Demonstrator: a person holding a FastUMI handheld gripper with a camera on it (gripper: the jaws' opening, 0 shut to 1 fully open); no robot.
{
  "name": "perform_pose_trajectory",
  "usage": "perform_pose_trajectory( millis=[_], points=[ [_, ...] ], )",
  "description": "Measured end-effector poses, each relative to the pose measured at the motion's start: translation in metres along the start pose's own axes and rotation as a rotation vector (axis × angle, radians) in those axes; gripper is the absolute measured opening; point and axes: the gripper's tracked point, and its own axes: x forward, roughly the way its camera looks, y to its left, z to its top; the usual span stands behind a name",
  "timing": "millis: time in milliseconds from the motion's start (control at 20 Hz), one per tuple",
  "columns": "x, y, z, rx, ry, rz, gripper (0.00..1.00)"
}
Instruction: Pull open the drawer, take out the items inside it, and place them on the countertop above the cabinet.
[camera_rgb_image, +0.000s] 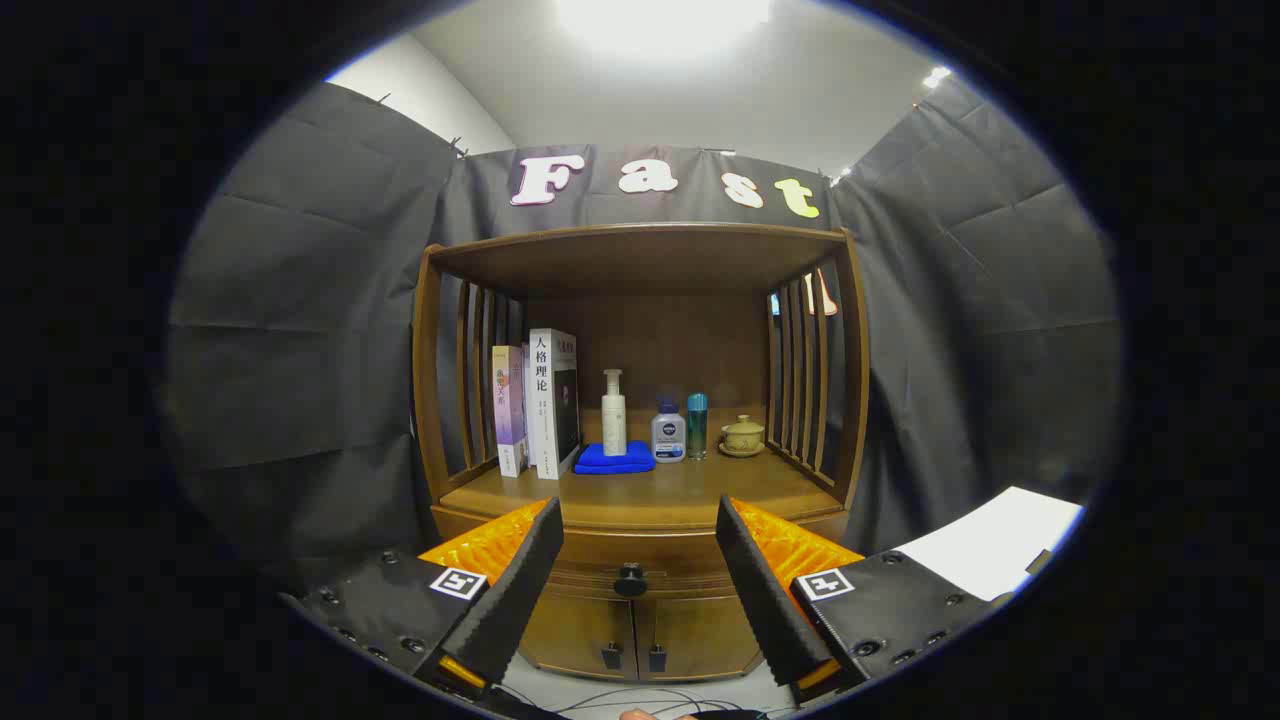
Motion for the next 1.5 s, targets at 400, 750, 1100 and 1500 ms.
perform_pose_trajectory(
  millis=[400, 750, 1100, 1500],
  points=[
    [0.005, 0.004, -0.008, -0.005, 0.011, 0.006, 0.97],
    [0.029, 0.009, -0.039, 0.033, 0.058, 0.032, 0.97],
    [0.060, -0.003, -0.060, 0.004, 0.055, 0.000, 0.97],
    [0.087, 0.029, -0.092, 0.024, 0.114, 0.075, 0.97]
  ],
)
